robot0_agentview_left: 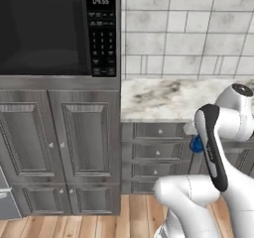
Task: Four empty soda cans are scattered around the kitchen. Gather all the cans and cluster them next to the stove for recycling.
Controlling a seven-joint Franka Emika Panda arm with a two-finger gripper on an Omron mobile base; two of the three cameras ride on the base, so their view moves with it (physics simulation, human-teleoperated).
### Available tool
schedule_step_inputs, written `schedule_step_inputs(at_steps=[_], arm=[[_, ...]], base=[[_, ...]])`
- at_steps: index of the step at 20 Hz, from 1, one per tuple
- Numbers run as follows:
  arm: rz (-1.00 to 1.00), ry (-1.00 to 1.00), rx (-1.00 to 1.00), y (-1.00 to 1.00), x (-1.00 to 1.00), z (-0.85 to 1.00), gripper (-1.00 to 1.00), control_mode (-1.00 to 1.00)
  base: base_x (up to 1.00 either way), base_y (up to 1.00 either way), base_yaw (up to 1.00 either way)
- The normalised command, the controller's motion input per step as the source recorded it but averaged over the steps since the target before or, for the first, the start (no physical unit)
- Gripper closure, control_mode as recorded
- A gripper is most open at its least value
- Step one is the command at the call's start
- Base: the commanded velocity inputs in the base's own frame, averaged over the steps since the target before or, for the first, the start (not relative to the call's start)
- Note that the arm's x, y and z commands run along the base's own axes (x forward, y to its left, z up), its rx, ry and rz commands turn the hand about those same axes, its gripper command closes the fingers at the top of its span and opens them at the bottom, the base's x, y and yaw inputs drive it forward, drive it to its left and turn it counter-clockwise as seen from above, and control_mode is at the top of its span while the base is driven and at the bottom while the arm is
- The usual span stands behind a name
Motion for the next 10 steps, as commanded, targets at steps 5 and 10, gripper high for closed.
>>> schedule_step_inputs(at_steps=[5,10], arm=[[0.0,0.0,0.0,0.0,0.0,0.0,1.0,1.0],[0.0,0.0,0.0,0.0,0.0,0.0,1.0,1.0]], base=[[0.78,0.89,-0.11],[0.11,0.69,-0.06]])
